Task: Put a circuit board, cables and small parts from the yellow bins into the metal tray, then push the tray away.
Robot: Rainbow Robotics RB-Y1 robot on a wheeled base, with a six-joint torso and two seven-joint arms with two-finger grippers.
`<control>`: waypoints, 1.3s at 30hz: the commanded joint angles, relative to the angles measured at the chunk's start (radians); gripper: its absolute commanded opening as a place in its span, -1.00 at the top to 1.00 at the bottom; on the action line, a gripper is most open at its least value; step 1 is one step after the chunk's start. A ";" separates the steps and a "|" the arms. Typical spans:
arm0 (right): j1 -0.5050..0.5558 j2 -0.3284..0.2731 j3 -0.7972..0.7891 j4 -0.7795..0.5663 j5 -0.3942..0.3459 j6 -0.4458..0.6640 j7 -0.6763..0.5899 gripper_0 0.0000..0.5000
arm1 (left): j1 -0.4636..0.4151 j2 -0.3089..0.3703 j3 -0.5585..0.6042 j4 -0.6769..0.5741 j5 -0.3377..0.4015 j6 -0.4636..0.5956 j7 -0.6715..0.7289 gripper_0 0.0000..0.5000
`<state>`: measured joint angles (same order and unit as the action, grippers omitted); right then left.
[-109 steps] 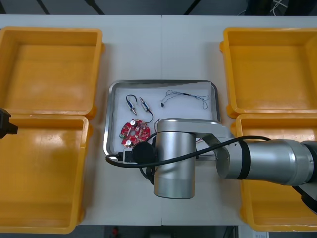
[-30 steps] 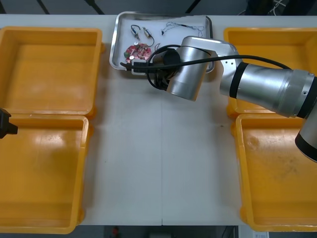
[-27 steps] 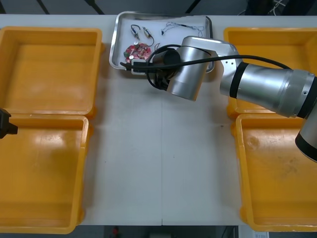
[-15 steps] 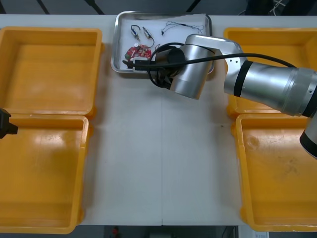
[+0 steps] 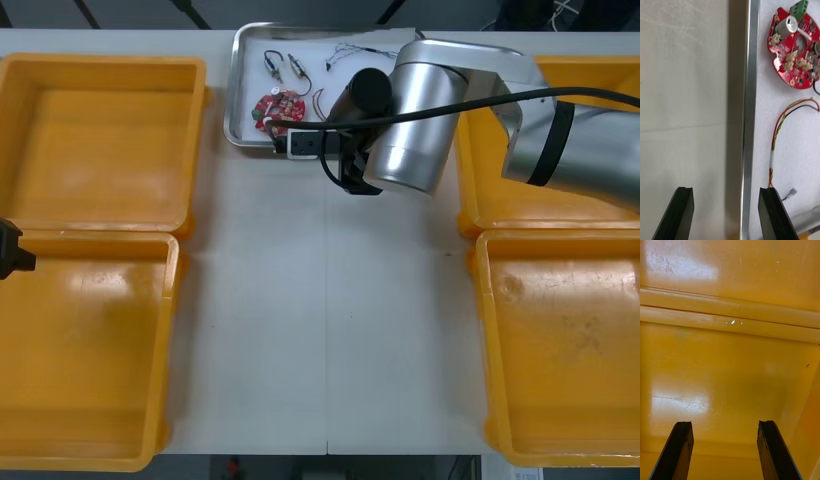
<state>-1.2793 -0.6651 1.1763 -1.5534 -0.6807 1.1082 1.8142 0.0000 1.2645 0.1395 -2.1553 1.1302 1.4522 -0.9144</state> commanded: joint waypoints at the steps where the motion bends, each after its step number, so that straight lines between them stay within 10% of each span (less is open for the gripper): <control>1: -0.038 -0.074 -0.124 -0.129 -0.082 0.145 -0.062 -1.00 | 0.011 0.050 0.028 -0.018 0.006 -0.001 -0.069 -1.00; 21: 0.557 -0.221 -0.805 -0.639 -0.102 0.532 -0.418 -1.00 | 0.011 0.050 0.028 -0.018 0.006 -0.001 -0.069 -1.00; 39: 0.885 -0.399 -1.265 -0.608 -0.421 0.616 -0.658 -1.00 | 0.011 0.050 0.028 -0.018 0.006 -0.001 -0.069 -1.00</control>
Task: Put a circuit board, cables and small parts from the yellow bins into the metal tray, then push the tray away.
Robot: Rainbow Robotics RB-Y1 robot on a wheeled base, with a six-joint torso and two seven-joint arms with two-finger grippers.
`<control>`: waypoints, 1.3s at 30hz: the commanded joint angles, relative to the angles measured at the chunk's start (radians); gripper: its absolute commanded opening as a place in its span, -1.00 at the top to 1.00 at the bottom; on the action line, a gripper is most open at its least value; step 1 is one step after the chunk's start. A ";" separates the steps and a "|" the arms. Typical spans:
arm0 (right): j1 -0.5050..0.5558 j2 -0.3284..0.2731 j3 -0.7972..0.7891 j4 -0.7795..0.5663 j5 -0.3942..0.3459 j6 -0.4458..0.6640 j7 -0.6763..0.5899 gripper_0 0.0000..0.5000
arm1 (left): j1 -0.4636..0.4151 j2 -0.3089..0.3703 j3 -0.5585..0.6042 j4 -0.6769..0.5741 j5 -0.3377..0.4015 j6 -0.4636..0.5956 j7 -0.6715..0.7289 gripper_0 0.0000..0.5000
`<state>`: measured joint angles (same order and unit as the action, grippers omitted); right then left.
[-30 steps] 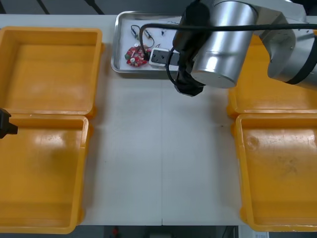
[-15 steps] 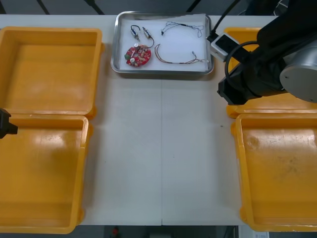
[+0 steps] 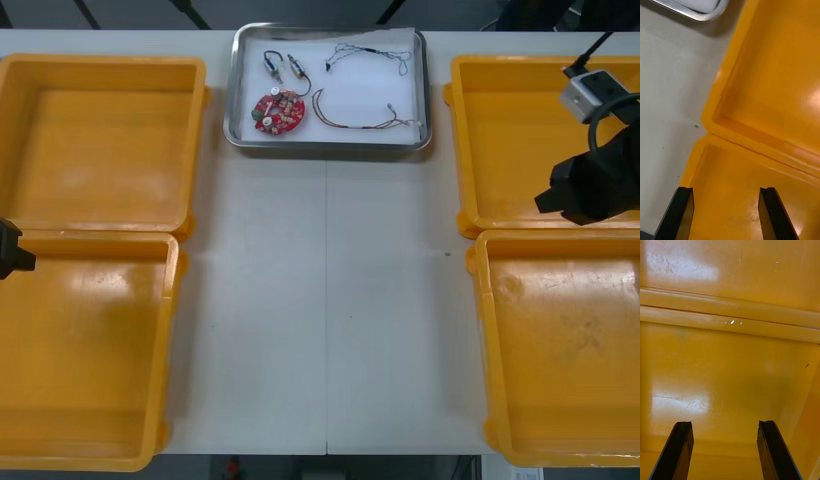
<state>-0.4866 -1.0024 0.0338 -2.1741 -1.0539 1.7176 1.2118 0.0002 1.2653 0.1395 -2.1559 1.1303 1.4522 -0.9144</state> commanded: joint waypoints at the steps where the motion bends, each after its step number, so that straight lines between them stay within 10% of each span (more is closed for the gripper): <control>1: 0.120 -0.067 -0.152 0.022 -0.057 0.007 -0.054 -1.00 | 0.011 0.049 0.028 -0.018 0.006 -0.001 -0.069 -1.00; 39: 0.247 -0.004 -0.147 0.260 0.020 -0.033 -0.029 -1.00 | 0.011 0.049 0.028 -0.018 0.006 -0.001 -0.069 -1.00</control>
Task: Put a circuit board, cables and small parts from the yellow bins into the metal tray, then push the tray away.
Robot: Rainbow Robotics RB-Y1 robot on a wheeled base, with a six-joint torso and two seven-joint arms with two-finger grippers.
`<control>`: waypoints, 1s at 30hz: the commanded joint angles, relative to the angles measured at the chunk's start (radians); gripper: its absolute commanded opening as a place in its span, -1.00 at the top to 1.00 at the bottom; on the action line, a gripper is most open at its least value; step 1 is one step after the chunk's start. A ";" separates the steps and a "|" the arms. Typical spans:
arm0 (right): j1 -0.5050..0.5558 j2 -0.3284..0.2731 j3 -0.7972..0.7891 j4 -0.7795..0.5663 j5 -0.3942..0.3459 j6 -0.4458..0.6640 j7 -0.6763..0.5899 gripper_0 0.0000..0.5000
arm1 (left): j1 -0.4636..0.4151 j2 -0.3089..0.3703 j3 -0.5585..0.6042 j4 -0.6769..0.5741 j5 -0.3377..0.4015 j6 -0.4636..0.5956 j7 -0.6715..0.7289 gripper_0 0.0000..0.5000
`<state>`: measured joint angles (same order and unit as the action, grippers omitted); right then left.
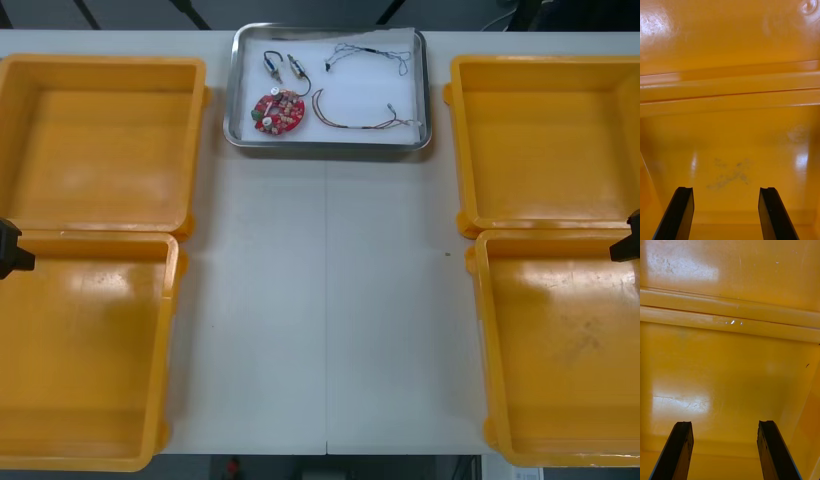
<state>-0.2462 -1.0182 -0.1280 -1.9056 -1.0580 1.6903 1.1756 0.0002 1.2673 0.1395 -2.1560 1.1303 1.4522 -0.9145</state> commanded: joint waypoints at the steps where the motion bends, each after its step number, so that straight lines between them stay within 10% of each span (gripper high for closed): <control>1: 0.008 0.013 0.021 -0.009 0.033 -0.006 0.010 -1.00 | 0.011 0.047 0.028 -0.018 0.006 -0.001 -0.069 -1.00; 30: 0.007 0.027 0.025 -0.010 0.052 -0.006 0.018 -1.00 | 0.011 0.047 0.028 -0.018 0.006 -0.001 -0.069 -1.00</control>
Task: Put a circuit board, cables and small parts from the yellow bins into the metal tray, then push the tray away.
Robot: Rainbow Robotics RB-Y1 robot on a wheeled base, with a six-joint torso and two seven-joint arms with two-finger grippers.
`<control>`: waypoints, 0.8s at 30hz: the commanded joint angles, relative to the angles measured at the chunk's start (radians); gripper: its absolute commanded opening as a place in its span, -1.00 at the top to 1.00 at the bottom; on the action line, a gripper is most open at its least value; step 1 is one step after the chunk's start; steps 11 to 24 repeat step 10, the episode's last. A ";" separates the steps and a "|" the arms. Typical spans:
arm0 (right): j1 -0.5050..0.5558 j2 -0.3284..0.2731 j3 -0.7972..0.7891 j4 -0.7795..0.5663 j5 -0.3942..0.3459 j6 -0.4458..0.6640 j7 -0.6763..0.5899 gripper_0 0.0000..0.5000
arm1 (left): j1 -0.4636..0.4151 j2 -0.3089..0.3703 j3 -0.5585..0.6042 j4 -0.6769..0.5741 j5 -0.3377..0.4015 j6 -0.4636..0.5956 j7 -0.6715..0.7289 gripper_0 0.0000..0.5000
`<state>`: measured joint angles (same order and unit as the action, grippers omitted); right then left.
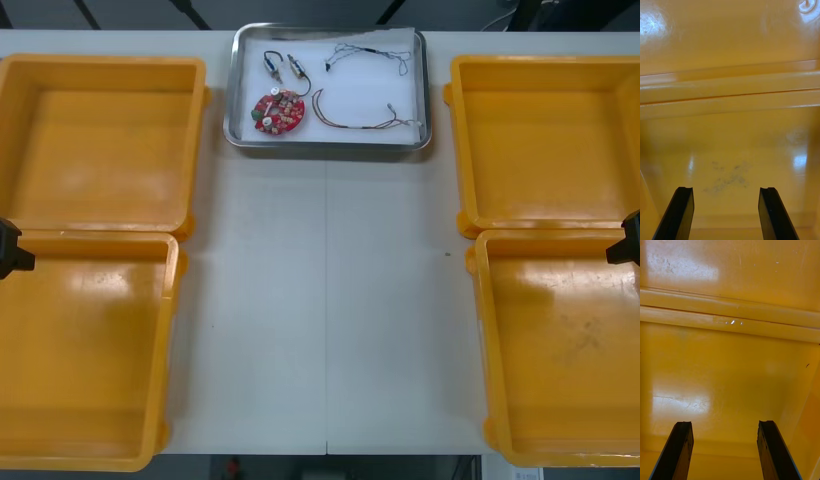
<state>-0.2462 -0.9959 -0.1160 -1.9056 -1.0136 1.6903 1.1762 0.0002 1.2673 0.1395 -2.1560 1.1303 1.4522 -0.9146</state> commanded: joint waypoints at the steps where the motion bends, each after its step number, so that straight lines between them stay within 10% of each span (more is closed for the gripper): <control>1: 0.007 0.005 0.013 -0.010 0.007 -0.006 0.017 -1.00 | 0.011 0.047 0.028 -0.018 0.006 -0.001 -0.069 -1.00; 24: 0.007 0.005 0.013 -0.010 0.007 -0.006 0.017 -1.00 | 0.011 0.047 0.028 -0.018 0.006 -0.001 -0.069 -1.00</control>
